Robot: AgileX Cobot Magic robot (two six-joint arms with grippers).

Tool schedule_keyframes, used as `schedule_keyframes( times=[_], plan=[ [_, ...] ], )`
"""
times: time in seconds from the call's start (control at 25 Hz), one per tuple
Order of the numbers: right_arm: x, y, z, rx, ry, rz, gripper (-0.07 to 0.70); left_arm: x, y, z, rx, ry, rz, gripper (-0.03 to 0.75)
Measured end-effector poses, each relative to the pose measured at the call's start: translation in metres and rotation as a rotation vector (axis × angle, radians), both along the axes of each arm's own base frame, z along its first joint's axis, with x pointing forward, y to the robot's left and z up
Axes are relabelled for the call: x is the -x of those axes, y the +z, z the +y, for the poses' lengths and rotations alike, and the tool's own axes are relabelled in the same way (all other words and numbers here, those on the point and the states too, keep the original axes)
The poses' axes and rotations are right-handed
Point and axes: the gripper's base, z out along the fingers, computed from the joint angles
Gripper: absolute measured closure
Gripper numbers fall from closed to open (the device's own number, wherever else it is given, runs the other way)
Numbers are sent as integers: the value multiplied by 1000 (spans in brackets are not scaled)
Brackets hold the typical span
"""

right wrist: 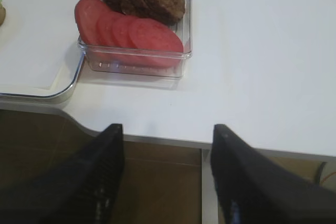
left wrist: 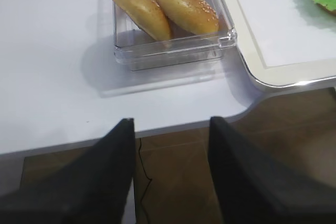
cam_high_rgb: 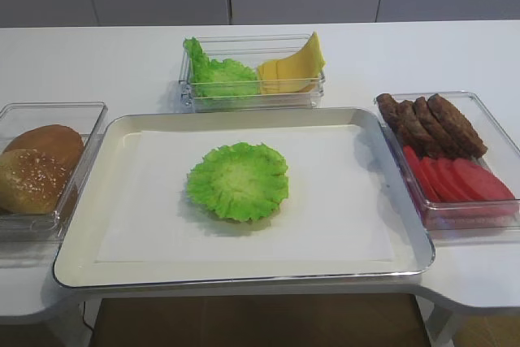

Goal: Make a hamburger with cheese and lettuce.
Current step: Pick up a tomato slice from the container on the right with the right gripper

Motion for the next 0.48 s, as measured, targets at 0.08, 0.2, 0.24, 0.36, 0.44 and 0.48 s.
schedule_keyframes(
  times=[0.08,0.2,0.24,0.36,0.44,0.48],
  plan=[
    [0,0,0,0,0,0,212,0,0,0,0,0,0,373],
    [0,0,0,0,0,0,212,0,0,0,0,0,0,373],
    [0,0,0,0,0,0,212,0,0,0,0,0,0,373],
    [0,0,0,0,0,0,212,0,0,0,0,0,0,373],
    [0,0,0,0,0,0,211,0,0,0,0,0,0,373],
    [0,0,0,0,0,0,211,0,0,0,0,0,0,373]
  ],
)
